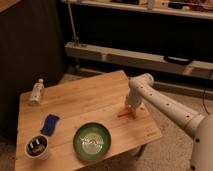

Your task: Place the pepper in the ceramic bowl

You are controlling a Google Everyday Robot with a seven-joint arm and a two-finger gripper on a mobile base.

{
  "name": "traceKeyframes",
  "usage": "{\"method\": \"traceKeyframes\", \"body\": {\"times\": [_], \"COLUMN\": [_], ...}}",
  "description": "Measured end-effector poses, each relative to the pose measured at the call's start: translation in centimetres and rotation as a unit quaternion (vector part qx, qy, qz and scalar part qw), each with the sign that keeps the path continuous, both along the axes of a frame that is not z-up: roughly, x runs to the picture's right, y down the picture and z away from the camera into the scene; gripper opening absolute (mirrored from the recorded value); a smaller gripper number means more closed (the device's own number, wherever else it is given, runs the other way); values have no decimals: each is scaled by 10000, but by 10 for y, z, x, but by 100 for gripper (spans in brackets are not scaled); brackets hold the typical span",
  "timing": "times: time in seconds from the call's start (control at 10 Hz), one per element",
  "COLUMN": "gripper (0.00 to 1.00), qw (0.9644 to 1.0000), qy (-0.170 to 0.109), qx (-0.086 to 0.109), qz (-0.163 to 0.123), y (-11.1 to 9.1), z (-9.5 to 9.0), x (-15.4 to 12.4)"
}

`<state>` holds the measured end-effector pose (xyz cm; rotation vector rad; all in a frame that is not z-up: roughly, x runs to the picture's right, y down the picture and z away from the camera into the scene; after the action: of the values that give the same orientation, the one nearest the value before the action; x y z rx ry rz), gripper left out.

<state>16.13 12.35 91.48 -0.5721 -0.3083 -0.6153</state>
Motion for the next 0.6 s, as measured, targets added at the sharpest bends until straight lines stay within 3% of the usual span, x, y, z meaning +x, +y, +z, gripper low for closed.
{"method": "traceKeyframes", "body": {"times": [0.1,0.4,0.6], "gripper": [2,0,0], "qw": [10000,10000,9995], "qy": [-1,-46,-274], "qx": [-3,24,106], "qz": [-3,-61,-142], "y": [0,-6,-23], "z": [-1,-6,-31], "x": [0,-2,-8]}}
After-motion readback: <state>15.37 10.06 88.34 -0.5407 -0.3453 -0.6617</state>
